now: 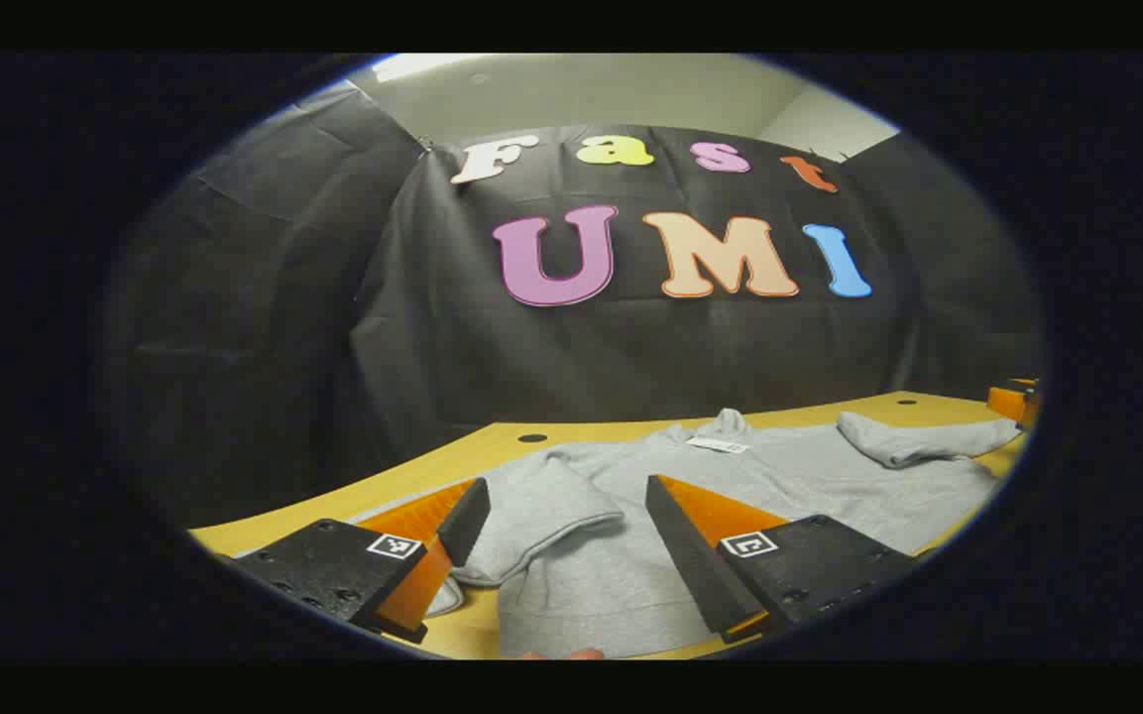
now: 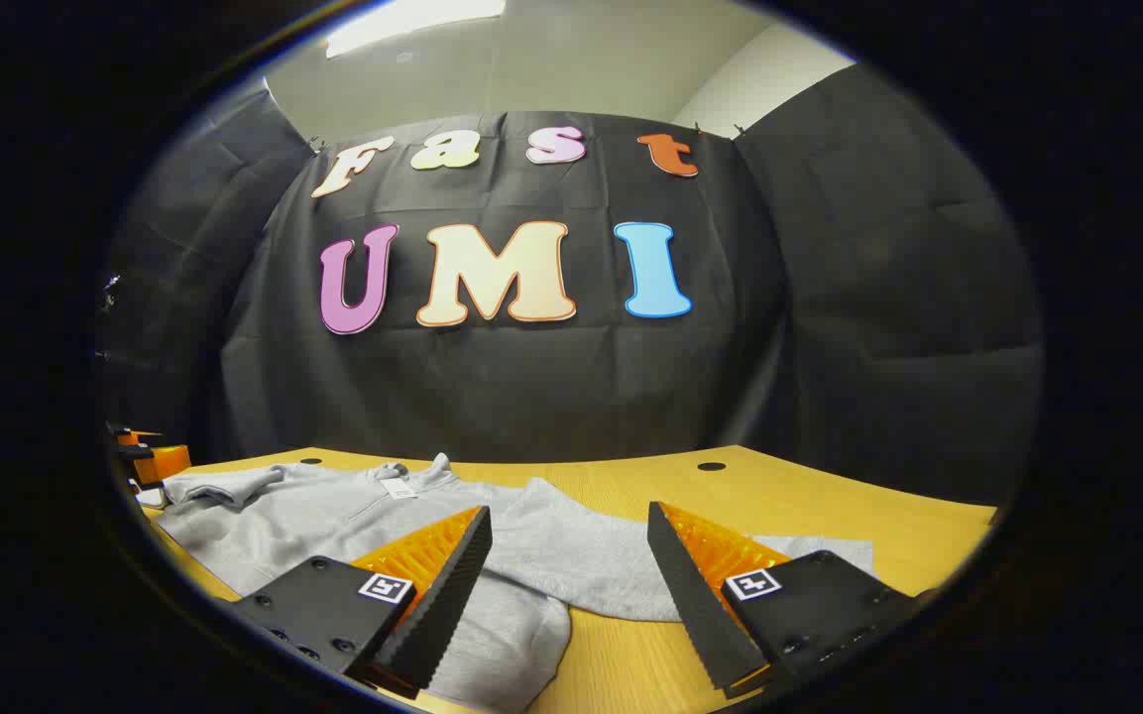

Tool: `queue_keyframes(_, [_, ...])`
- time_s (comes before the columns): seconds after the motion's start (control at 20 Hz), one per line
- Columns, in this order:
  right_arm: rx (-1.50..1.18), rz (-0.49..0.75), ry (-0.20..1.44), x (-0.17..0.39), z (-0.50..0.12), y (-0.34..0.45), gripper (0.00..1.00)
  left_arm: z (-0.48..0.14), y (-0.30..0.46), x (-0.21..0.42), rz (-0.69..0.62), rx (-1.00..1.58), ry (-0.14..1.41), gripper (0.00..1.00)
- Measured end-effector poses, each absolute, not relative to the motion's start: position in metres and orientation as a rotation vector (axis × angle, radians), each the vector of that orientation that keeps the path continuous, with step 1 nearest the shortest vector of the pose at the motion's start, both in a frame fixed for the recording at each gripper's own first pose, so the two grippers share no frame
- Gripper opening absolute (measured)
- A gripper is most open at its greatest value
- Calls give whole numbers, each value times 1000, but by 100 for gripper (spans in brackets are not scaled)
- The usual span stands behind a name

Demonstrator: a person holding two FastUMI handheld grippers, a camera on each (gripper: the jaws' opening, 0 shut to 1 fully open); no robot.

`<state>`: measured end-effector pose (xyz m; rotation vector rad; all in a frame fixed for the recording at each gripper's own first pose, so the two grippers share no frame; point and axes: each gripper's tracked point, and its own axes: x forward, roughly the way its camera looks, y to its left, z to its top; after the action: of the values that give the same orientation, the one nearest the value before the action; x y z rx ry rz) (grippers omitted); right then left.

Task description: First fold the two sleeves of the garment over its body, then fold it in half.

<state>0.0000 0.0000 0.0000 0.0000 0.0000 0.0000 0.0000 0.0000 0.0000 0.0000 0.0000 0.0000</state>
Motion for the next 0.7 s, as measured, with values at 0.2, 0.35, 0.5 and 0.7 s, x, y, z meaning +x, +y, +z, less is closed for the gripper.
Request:
queue_keyframes(0.2, [-7,-52,-4,-3,-1,-9,98,1,0,-1,-2,15,8,93])
queue_keyframes(0.35, [-6,-56,-6,1,1,-11,99,-1,6,0,47,30,14,93])
queue_keyframes(0.5, [-7,-28,-7,0,0,-6,98,0,13,-1,91,22,11,93])
queue_keyframes(0.7, [-7,-18,-8,1,0,-8,98,-6,12,2,70,-34,20,93])
